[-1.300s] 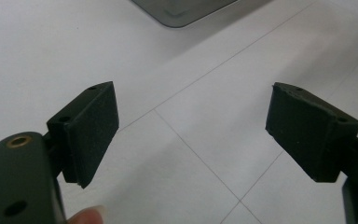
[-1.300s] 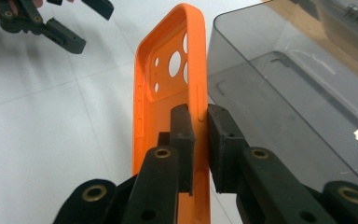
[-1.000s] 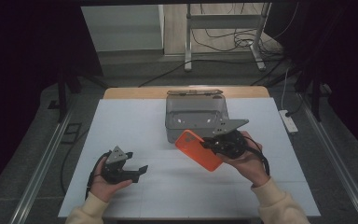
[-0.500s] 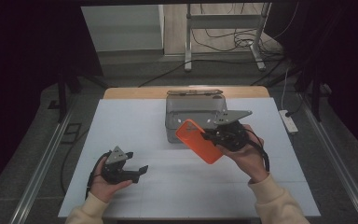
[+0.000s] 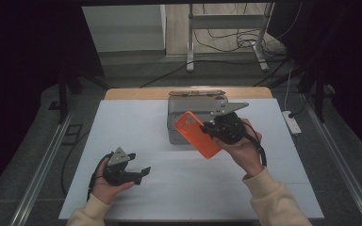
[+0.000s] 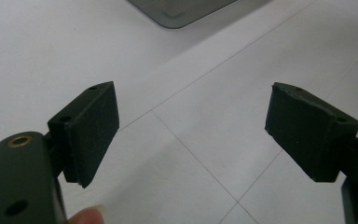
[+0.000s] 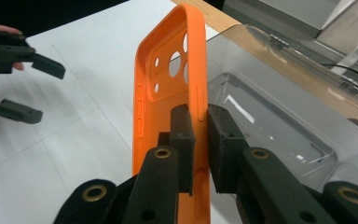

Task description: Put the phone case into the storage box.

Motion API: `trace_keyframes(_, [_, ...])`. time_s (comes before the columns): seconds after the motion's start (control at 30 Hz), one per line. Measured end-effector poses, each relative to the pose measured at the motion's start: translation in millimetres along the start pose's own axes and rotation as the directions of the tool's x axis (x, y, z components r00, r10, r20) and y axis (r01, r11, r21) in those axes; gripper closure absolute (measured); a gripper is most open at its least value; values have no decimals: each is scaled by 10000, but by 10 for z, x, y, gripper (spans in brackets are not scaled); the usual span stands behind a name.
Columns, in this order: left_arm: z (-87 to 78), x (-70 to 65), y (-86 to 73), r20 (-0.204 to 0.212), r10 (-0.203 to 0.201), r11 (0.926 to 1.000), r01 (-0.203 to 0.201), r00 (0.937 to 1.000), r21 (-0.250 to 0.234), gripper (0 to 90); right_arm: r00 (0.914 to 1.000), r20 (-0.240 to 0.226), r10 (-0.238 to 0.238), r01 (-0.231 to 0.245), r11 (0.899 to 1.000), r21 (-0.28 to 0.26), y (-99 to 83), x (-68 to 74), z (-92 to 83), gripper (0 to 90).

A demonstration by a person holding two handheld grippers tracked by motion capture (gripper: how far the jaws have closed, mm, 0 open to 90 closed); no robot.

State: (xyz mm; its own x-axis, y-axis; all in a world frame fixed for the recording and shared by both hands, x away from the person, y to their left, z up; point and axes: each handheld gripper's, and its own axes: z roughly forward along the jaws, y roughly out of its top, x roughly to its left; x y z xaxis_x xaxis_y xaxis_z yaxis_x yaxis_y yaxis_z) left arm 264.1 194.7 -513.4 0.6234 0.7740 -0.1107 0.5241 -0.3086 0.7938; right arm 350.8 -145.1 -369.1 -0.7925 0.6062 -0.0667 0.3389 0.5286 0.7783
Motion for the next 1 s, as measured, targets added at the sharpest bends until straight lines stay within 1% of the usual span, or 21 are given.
trace_keyframes(0.13, [2,1,0,-4,-4,10000,4,10000,-4,176,9999,129,84,-84,10000,27,40,-13,7,810])
trace_keyframes(0.17, [6,3,-4,7,-14,10000,14,10000,27,177,9994,280,198,-198,9998,0,67,-20,12,810])
trace_keyframes(0.33, [13,-11,1,34,76,9999,-76,10000,67,179,9978,510,431,-429,9991,-63,121,-60,21,811])
trace_keyframes(0.4, [10,-11,6,66,72,10000,-73,10000,32,179,9960,693,555,-552,9985,-67,160,-98,19,811])
trace_keyframes(0.53, [7,-4,6,60,-16,10000,16,10000,-35,179,9947,815,624,-625,9980,-17,203,-138,23,811])
trace_keyframes(0.7, [18,-2,-4,66,-22,10000,21,10000,44,178,9931,944,703,-713,9974,70,261,-185,59,811])
trace_keyframes(1.0, [13,13,3,35,-71,10000,71,10000,25,179,9883,1214,921,-939,9955,92,379,-259,57,811])
